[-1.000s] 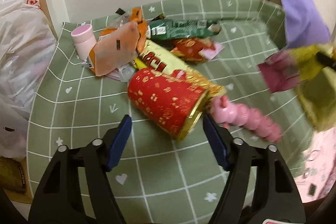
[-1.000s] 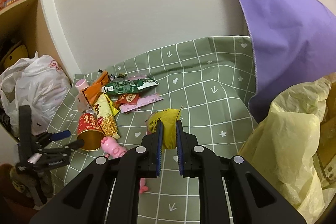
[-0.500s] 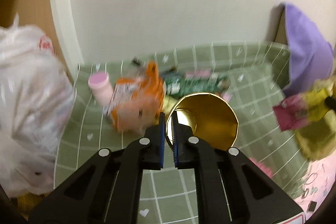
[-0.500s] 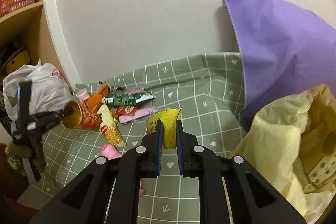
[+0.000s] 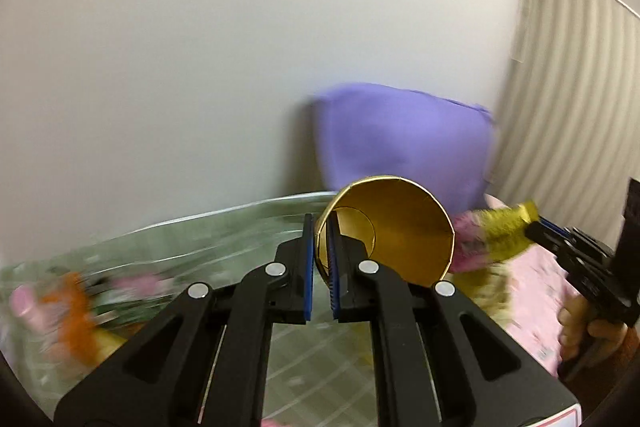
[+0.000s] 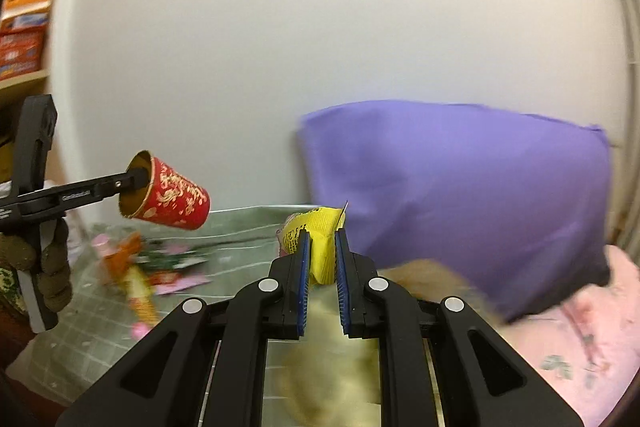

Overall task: Collect trash
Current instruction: 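Grasp the red-and-gold cup with the left tool and carry both items into the yellow bag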

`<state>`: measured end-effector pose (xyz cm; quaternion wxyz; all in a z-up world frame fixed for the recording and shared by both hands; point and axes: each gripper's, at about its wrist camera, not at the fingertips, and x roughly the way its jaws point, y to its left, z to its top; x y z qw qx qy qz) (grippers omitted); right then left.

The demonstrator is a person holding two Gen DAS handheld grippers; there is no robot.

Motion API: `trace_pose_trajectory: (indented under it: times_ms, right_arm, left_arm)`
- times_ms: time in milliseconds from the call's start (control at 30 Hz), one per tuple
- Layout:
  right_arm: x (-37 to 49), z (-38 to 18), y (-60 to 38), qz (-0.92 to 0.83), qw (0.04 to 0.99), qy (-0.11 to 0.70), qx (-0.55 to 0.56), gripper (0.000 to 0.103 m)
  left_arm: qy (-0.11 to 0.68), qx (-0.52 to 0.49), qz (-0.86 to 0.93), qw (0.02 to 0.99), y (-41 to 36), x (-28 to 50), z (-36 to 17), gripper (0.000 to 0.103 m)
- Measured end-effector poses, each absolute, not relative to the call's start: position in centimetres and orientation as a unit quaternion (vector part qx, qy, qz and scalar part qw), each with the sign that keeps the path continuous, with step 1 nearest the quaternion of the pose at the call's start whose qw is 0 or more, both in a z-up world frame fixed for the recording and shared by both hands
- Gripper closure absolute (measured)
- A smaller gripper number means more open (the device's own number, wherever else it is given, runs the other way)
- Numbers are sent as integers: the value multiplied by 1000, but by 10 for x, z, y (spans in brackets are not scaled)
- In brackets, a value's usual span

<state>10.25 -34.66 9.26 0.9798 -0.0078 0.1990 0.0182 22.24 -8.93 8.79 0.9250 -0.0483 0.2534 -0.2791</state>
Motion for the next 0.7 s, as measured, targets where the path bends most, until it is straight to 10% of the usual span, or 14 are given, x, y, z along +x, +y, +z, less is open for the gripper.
trace_pose_trajectory:
  times_ms: [700]
  right_arm:
    - [151,-19,-428,1,937,350,20,90]
  left_arm:
    - [422,97,-382,816,-303,260,-40,98]
